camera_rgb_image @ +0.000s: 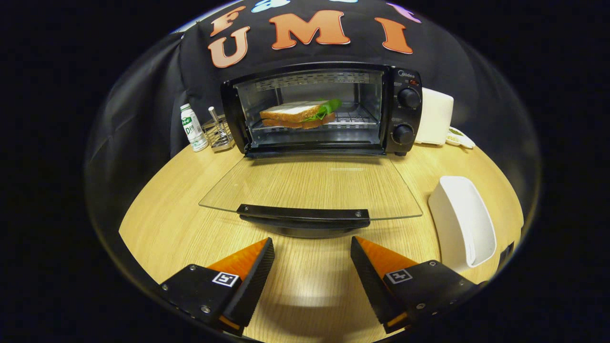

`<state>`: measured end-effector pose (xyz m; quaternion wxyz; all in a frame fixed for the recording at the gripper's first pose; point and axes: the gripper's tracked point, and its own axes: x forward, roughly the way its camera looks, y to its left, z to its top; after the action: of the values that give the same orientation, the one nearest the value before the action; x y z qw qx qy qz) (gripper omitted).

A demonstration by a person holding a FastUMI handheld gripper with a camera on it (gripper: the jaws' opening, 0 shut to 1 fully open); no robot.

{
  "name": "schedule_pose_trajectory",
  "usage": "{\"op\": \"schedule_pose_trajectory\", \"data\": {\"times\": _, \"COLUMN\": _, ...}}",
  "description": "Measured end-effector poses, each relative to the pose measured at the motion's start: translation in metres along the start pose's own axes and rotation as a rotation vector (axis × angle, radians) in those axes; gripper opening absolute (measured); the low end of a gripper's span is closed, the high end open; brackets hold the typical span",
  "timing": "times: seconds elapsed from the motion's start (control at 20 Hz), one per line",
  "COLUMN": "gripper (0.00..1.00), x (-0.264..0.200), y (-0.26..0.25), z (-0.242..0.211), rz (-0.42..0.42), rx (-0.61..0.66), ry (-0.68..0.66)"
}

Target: Open the toaster oven, put the food inside, and close the toaster oven door.

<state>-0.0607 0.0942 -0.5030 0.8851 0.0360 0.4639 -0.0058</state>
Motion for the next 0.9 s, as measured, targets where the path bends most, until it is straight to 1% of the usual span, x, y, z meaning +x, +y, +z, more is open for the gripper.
{"op": "schedule_pose_trajectory", "data": {"times": 0.05, "gripper": 0.93, "x": 0.004, "y": 0.002, "z": 0.004, "rz": -0.003, "rx": -0.007, "ry": -0.016}}
{"op": "schedule_pose_trajectory", "data": {"times": 0.15, "gripper": 0.91, "x": 0.004, "y": 0.001, "z": 0.005, "rz": -0.011, "rx": -0.039, "ry": 0.0}}
{"op": "schedule_pose_trajectory", "data": {"times": 0.35, "gripper": 0.91, "x": -0.001, "y": 0.005, "z": 0.028, "rz": 0.005, "rx": -0.059, "ry": -0.058}}
{"op": "schedule_pose_trajectory", "data": {"times": 0.55, "gripper": 0.91, "x": -0.008, "y": 0.002, "z": 0.07, "rz": 0.011, "rx": -0.017, "ry": -0.136}}
{"op": "schedule_pose_trajectory", "data": {"times": 0.75, "gripper": 0.9, "x": -0.017, "y": -0.005, "z": 0.123, "rz": -0.004, "rx": 0.012, "ry": -0.252}}
{"op": "schedule_pose_trajectory", "data": {"times": 0.9, "gripper": 0.9, "x": -0.02, "y": -0.009, "z": 0.151, "rz": -0.014, "rx": 0.036, "ry": -0.293}}
